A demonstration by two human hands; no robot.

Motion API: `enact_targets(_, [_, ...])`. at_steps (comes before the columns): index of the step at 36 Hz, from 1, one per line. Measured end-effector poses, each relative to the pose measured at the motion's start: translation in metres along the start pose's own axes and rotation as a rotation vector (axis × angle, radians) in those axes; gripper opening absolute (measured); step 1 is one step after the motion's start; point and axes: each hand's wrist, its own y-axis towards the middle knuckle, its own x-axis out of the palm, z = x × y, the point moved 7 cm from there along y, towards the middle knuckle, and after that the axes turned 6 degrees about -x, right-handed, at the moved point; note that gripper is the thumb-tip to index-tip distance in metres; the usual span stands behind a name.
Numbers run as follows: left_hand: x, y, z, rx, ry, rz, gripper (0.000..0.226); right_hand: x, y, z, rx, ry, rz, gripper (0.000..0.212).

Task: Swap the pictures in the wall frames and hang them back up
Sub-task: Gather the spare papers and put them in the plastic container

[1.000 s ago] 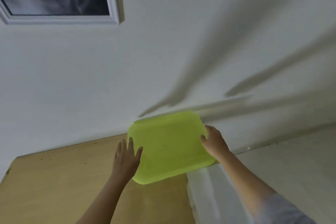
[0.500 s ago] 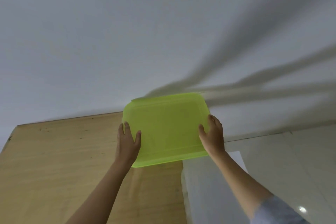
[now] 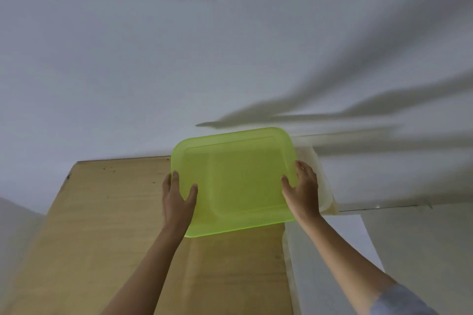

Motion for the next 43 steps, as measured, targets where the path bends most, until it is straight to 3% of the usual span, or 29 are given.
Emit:
enact_targets(13, [-0.181, -0.008, -0.175, -0.208, -0.015, 0.108, 0.064, 0.149, -0.113, -0.145, -0.156, -0.011, -0.23, 0.051])
enact_targets(23, [-0.2, -0.03, -0.271, -0.278, 0.054, -0.016, 0.069, 0.212, -0.193, -0.144, -0.059, -0.091, -0.394, 0.057])
enact_targets(37, [-0.176, -0.038, -0.287, -0.32, 0.203, -0.076, 0.071, 0.217, -0.209, -0.123, -0.036, -0.204, -0.514, 0.057])
enact_targets(43, [-0.17, -0.034, -0.23, -0.202, 0.211, 0.031, 0.061, 0.167, -0.189, -0.118, -0.089, -0.141, -0.398, 0.049])
